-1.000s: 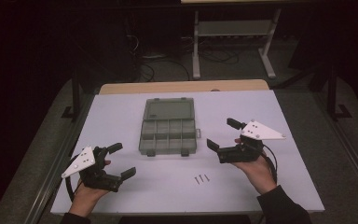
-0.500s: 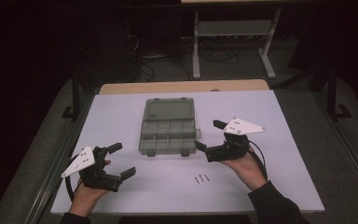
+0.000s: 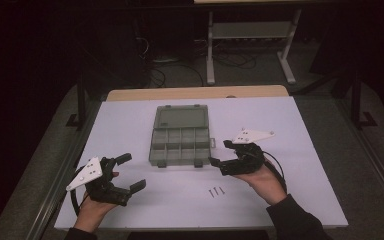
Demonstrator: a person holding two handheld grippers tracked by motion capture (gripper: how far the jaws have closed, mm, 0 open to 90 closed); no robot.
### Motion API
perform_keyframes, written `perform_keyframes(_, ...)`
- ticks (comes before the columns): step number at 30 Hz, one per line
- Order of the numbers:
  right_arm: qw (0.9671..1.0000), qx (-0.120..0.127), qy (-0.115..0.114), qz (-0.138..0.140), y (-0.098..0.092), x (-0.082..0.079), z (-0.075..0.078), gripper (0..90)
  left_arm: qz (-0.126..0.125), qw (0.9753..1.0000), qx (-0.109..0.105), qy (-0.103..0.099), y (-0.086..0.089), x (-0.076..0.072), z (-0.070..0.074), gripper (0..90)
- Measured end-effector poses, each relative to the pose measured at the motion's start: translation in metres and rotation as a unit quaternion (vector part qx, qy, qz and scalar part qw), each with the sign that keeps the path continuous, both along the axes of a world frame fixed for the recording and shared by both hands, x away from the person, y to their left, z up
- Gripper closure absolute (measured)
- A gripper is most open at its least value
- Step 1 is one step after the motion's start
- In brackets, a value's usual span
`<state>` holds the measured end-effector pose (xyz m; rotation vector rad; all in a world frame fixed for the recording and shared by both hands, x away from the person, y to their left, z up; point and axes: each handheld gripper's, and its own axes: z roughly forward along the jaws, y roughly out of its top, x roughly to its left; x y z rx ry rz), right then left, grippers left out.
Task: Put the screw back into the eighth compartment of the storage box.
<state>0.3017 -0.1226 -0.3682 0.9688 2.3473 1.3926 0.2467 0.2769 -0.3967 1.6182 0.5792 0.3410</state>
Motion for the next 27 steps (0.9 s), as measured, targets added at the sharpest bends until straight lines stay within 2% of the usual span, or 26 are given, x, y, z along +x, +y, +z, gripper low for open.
perform_keyframes(6, 0.9992, -0.024, 0.031, 0.006, 0.001, 0.001, -0.005, 27.3, 0.000, 1.0000, 0.001, 0.000, 0.000, 0.000, 0.000, 0.0)
perform_keyframes(8, 0.9984, -0.031, 0.047, 0.004, 0.002, 0.001, -0.006, 29.3, 0.000, 1.0000, -0.001, 0.000, 0.000, 0.000, 0.000, 0.0)
perform_keyframes(10, 0.9982, -0.037, 0.047, 0.007, 0.002, 0.001, -0.008, 31.2, 0.000, 1.0000, -0.002, 0.000, 0.000, 0.000, 0.000, 0.0)
perform_keyframes(11, 0.9971, -0.048, 0.059, 0.009, 0.003, 0.001, -0.010, 33.2, 0.000, 1.0000, -0.001, 0.000, -0.001, 0.000, 0.000, 0.0)
perform_keyframes(12, 0.9971, -0.048, 0.059, 0.009, 0.003, 0.001, -0.010, 33.2, 0.000, 1.0000, -0.001, 0.000, -0.001, 0.000, 0.000, 0.0)
perform_keyframes(13, 0.9956, -0.058, 0.073, 0.013, 0.006, 0.001, -0.012, 35.5, -0.001, 1.0000, -0.001, -0.001, -0.001, 0.000, 0.000, 0.0)
perform_keyframes(14, 0.9956, -0.058, 0.073, 0.013, 0.006, 0.001, -0.012, 35.5, -0.001, 1.0000, -0.001, -0.001, -0.001, 0.000, 0.000, 0.0)
perform_keyframes(19, 0.9910, -0.088, 0.098, 0.020, 0.010, 0.002, -0.019, 40.5, -0.001, 1.0000, 0.001, -0.001, -0.001, 0.000, 0.000, 0.0)
perform_keyframes(21, 0.9906, -0.089, 0.101, 0.020, 0.011, 0.002, -0.020, 41.8, -0.001, 1.0000, 0.001, -0.001, -0.001, 0.000, 0.000, 0.0)
perform_keyframes(22, 0.9893, -0.095, 0.109, 0.021, 0.011, 0.001, -0.021, 42.5, -0.001, 1.0000, 0.000, -0.001, -0.001, 0.000, 0.000, 0.0)
perform_keyframes(25, 0.9876, -0.106, 0.113, 0.023, 0.012, 0.002, -0.023, 46.3, -0.001, 1.0000, 0.001, 0.000, -0.001, 0.000, 0.000, 0.0)
perform_keyframes(27, 0.9847, -0.117, 0.127, 0.023, 0.013, 0.002, -0.026, 49.4, -0.002, 1.0000, 0.001, -0.002, -0.001, 0.000, 0.000, 0.0)
